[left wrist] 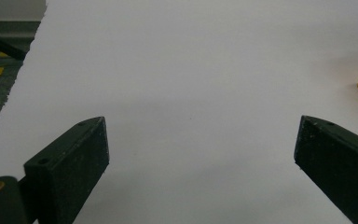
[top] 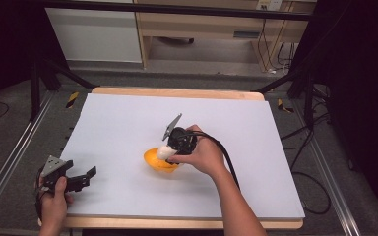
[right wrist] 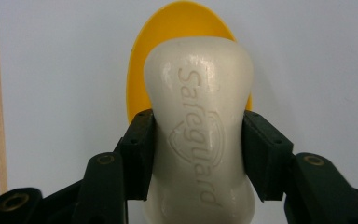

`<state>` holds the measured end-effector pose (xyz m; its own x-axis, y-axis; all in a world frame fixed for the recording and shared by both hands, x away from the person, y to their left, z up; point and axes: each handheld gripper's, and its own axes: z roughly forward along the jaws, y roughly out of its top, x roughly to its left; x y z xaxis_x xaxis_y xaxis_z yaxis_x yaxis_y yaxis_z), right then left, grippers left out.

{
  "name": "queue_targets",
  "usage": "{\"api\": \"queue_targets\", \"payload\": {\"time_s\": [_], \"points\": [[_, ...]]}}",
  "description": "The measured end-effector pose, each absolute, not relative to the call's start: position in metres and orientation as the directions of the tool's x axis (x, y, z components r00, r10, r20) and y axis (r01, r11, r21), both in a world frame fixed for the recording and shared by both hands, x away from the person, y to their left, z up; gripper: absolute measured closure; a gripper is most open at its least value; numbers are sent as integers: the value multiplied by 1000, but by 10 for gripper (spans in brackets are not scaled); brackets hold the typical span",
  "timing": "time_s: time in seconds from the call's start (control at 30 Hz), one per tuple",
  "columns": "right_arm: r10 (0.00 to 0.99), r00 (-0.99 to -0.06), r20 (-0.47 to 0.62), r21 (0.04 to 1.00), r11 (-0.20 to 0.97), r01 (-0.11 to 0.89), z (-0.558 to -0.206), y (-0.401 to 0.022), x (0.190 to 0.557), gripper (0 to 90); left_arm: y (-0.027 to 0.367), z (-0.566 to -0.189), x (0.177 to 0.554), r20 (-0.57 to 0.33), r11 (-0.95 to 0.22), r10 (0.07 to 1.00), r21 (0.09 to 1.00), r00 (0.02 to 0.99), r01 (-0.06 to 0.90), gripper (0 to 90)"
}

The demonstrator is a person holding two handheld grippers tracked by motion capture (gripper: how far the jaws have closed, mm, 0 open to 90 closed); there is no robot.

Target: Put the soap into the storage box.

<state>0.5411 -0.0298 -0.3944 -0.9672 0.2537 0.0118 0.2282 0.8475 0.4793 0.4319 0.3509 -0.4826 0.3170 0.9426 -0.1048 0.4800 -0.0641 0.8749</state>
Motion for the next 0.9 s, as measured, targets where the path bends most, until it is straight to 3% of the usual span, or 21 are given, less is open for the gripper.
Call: {"api": "queue_targets", "payload": {"time_s": [0.73,0.9], "points": [[223,-975,-7,442,875,197,-406,-9,545,482,351,-483,432,-106,-63,943,874,316,481,25],[259,-966,6,511,829,226,-397,-16,546,488,350,-483,432,-106,-63,943,874,315,482,26]]}}
